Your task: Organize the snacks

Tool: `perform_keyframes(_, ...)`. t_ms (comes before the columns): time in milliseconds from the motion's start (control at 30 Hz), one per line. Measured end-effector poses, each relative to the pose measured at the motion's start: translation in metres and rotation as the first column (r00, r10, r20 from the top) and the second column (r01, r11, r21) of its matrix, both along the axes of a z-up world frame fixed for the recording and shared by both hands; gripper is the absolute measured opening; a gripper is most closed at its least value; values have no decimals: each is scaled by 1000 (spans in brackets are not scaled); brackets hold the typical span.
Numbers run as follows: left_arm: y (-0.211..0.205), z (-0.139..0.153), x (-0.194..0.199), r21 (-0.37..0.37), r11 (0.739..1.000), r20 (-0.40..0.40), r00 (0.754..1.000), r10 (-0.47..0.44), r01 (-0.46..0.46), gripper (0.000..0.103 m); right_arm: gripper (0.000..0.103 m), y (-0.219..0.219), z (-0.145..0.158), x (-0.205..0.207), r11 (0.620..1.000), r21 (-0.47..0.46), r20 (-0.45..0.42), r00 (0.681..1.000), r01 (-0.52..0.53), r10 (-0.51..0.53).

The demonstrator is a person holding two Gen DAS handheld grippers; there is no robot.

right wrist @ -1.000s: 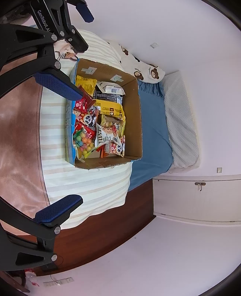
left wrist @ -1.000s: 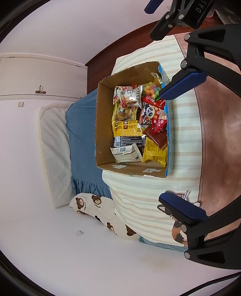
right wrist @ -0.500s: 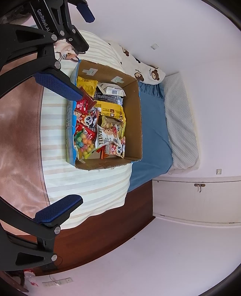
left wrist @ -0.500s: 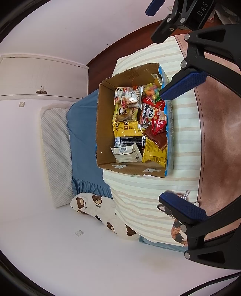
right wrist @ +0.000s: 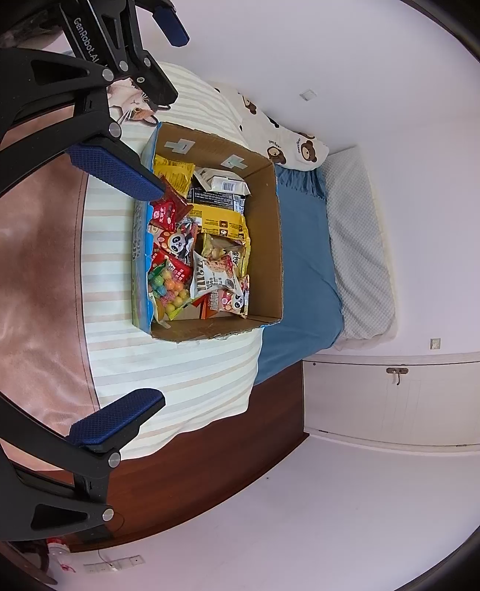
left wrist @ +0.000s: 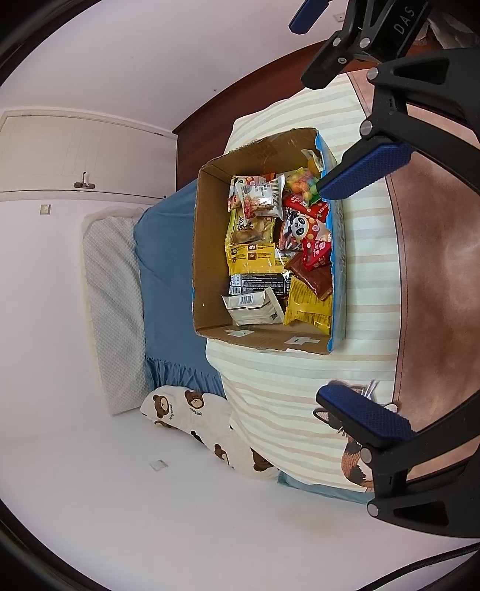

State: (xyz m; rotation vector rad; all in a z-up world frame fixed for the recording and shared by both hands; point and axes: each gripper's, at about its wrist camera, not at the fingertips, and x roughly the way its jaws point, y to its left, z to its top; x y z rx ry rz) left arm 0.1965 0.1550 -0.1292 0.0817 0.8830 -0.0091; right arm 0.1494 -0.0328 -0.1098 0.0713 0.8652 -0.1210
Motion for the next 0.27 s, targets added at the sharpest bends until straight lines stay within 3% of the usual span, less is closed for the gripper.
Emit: perform_keyframes(267, -3, 2, -3, 7, 1000, 29, 1000, 2, -2, 103, 103, 1, 0, -1, 1000, 1, 8, 1000, -1, 1)
